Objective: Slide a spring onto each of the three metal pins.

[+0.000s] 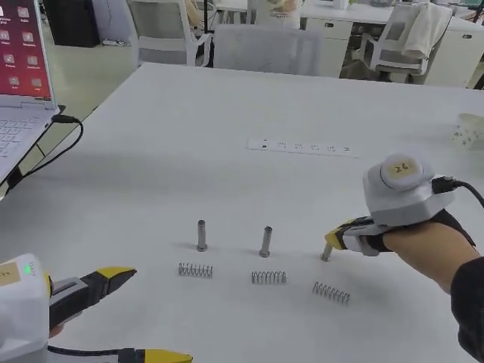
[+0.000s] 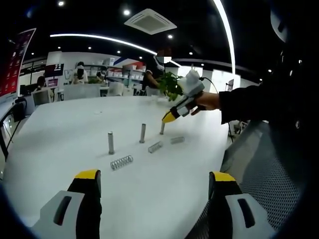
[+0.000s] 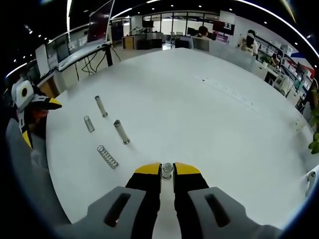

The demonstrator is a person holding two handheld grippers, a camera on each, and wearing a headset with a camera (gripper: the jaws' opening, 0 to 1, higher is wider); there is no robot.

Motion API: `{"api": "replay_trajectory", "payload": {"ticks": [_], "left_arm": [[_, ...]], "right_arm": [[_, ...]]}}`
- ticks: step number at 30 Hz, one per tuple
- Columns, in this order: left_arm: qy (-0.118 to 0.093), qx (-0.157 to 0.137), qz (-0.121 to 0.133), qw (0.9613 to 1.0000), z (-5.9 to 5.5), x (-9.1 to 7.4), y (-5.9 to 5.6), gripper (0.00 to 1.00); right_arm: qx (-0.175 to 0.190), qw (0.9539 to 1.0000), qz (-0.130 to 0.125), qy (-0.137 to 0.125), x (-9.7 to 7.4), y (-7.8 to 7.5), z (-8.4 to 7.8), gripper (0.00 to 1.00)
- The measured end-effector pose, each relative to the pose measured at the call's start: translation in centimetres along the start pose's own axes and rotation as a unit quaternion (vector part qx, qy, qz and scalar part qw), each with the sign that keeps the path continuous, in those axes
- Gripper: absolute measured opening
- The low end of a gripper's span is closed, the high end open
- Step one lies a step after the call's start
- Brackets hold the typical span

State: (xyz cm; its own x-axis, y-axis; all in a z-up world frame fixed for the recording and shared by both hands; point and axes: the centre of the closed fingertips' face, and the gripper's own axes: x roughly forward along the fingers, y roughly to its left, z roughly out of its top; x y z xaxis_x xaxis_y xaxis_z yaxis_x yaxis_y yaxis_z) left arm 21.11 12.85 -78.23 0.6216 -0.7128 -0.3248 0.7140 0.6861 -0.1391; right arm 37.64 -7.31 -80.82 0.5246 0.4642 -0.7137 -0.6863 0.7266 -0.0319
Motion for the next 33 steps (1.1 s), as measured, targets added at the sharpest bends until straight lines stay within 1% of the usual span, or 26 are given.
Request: {"api": "replay_trajectory", "payload": {"ticks": [11,17,20,25,33], "left_arm": [[0.001,0.000,-0.001,1.0000,-0.1,0.0,-0.2,0.86],[0.000,0.000,-0.002,1.0000,0.0,0.1,-0.2,0.86],[0.001,0.001,-0.002,1.0000,0.0,0.1,-0.3,0.86],[0.001,0.000,-0.003,1.0000,0.0,0.2,-0.2,0.86],[0.003,-0.001,-0.007,1.0000,-0.2,0.5,-0.3,0.86]], "right_arm": [[-0.005,1.0000,-0.002,-0.002,-0.2,0.0,0.0,0.11],[-0.011,0.9999,-0.004,-0.009,-1.0,0.0,0.3,0.13],[-0.013,0.9998,-0.008,-0.011,-1.4,-0.3,0.3,0.13],[-0.017,0.9997,-0.012,-0.012,-2.3,-0.5,-0.3,0.14],[-0.031,0.9995,-0.009,-0.004,-3.2,-0.1,-1.5,0.14]]}}
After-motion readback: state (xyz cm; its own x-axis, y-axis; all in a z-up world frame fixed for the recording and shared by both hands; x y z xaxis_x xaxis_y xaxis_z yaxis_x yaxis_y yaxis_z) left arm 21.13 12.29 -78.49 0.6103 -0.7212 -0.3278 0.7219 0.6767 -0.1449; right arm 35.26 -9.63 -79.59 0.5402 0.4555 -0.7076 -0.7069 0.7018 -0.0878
